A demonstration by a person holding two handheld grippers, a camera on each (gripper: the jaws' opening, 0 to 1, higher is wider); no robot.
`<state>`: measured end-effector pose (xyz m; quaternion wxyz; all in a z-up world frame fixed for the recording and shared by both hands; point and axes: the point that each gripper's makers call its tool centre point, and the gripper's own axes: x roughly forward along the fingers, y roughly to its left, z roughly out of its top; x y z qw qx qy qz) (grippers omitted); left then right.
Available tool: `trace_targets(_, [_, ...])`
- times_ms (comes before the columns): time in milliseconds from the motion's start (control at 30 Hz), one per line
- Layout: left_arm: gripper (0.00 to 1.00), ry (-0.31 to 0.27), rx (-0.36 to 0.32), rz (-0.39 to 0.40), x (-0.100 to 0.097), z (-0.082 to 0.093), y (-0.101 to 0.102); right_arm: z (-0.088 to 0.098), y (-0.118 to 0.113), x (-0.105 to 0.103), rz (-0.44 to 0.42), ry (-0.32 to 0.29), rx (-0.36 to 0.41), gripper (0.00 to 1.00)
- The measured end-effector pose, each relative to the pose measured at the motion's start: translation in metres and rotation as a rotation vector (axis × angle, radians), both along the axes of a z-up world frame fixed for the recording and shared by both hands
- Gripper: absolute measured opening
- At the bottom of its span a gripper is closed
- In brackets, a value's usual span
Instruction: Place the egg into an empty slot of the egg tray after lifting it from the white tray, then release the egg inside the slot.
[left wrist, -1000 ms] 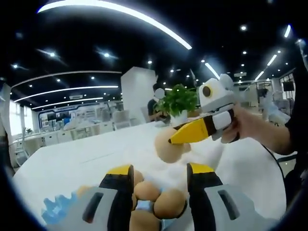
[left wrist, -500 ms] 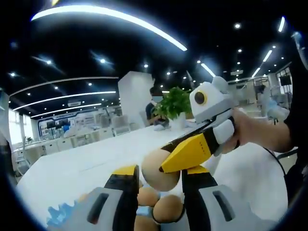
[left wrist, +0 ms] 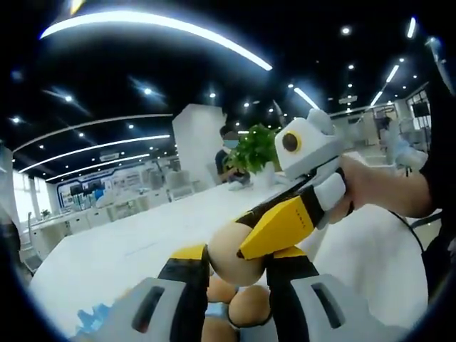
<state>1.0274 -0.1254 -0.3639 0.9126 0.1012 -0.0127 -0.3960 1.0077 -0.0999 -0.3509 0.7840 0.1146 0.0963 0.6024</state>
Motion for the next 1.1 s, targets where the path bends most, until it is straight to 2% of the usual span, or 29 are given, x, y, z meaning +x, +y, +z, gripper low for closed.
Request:
trace_targets(267, [0.31, -0.009, 0.004, 0.035, 0.005, 0.005, 0.012, 0.009, -0.007, 0.005, 0.006, -0.017, 0.037, 0.29])
trace_targets(567, [0.31, -0.012, 0.007, 0.077, 0.010, 0.008, 0.030, 0.009, -0.031, 0.021, -0.069, -0.017, 0.054, 0.29])
trace_targets(867, [0.31, -0.019, 0.012, 0.125, 0.016, 0.012, 0.054, 0.004, -0.050, 0.027, -0.101, -0.048, 0.017, 0.29])
trace_targets(967, [0.31, -0.020, 0.017, 0.146, 0.021, 0.013, 0.066, -0.001, -0.054, 0.029, -0.118, -0.057, -0.007, 0.29])
trace_targets(1100, [0.31, -0.019, -0.007, 0.197, 0.027, 0.018, 0.086, -0.003, -0.059, 0.033, -0.133, -0.059, -0.019, 0.29])
